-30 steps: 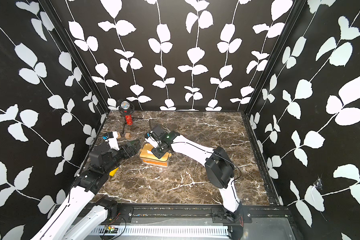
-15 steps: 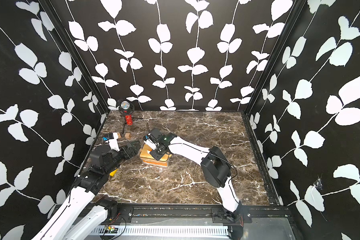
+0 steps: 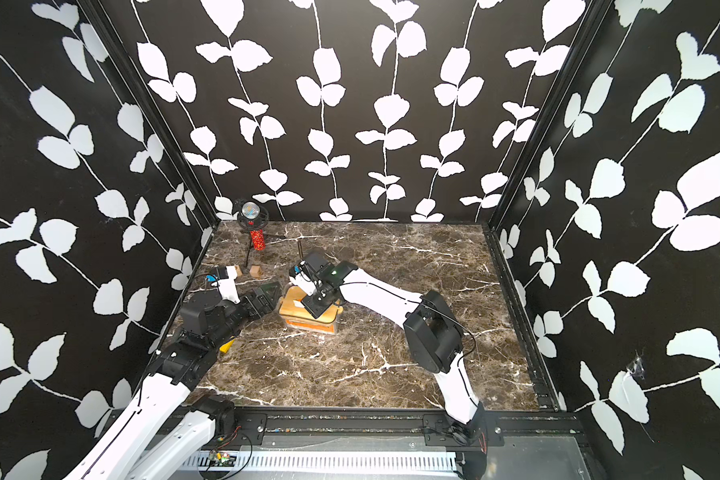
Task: Put the tissue paper into the tissue box
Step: Pull the paper towel from the tissue box.
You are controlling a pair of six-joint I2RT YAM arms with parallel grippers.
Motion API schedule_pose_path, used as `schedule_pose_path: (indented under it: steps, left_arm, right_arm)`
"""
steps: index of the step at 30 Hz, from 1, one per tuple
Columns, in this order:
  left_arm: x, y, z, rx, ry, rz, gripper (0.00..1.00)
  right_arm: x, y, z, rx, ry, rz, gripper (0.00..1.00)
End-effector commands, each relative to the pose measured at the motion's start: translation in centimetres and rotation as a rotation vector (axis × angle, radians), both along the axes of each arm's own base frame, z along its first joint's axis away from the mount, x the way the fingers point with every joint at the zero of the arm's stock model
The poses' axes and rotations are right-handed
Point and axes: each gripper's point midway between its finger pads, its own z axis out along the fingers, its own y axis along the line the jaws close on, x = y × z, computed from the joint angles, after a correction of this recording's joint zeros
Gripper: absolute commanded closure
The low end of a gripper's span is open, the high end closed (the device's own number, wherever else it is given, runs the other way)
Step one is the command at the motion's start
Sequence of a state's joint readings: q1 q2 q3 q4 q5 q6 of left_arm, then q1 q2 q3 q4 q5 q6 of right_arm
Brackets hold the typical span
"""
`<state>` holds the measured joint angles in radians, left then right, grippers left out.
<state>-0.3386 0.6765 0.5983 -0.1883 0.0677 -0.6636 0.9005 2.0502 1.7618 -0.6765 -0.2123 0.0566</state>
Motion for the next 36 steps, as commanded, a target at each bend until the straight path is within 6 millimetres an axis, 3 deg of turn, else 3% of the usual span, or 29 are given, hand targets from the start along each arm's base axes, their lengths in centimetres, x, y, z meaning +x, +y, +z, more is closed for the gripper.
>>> schedule_pose_path:
  steps: [1,9,18,25,28,30,32,36]
  left_arm:
    - [0.1,-0.1,0.2,-0.019,-0.020,-0.003,0.01]
    - [0.1,-1.8,1.2,-0.070,-0.088,-0.094,0.01]
    - [0.1,-2.4,0.0,-0.059,-0.062,-0.133,0.01]
    - [0.3,-2.4,-0.6,-0.055,-0.042,-0.130,0.01]
    - [0.3,-2.4,-0.9,-0.054,-0.033,-0.126,0.01]
    - [0.3,-2.4,-1.0,-0.054,-0.031,-0.123,0.01]
    - [0.3,-2.3,-1.0,-0.052,-0.030,-0.120,0.01]
    - [0.3,-2.0,-1.0,-0.046,-0.030,-0.105,0.01]
  right_arm:
    - [0.0,1.3,3.8,0.118,0.017,0.020,1.00]
    - [0.6,1.6,4.8,0.206,0.083,-0.015,1.00]
    - [1.8,1.4,6.1,0.362,0.237,-0.065,1.00]
    - [2.5,1.0,5.3,0.377,0.382,-0.106,1.00]
    - [3.8,0.4,4.7,0.382,0.429,-0.176,0.92]
    - [4.3,0.1,4.6,0.372,0.432,-0.199,0.77]
    - [4.3,0.0,5.1,0.370,0.390,-0.191,0.62]
    - [3.3,-0.2,6.7,0.351,0.231,-0.143,0.50]
